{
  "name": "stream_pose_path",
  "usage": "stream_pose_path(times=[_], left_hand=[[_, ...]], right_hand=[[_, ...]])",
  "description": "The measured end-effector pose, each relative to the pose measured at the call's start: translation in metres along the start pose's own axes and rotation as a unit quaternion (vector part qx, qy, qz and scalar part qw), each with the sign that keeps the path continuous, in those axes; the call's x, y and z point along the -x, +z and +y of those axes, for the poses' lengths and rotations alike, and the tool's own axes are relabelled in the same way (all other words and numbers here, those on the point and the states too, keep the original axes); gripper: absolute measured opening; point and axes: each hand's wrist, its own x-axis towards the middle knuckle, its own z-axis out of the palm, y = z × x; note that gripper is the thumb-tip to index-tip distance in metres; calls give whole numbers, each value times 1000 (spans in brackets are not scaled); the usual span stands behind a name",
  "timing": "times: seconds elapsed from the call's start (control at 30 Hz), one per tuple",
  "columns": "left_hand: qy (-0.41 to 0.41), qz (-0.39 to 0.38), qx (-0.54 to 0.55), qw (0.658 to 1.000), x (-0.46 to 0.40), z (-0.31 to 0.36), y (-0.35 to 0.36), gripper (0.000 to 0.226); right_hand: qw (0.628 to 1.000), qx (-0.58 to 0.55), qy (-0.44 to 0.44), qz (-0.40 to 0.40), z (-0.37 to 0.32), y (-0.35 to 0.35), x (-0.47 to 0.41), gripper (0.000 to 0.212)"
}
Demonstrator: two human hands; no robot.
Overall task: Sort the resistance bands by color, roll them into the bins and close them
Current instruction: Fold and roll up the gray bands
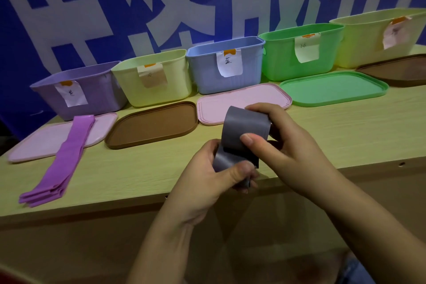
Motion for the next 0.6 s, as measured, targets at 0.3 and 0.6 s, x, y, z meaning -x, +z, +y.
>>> stream_pose_path(times=[0.3, 0.6], left_hand=[[-39, 29, 128, 991, -4, -1, 5, 90], [-47, 13, 40, 998, -3, 4, 9, 81]], right_hand=[[989, 121, -73, -31, 8, 3, 8, 51], [999, -6, -32, 9, 9, 5, 8, 41]])
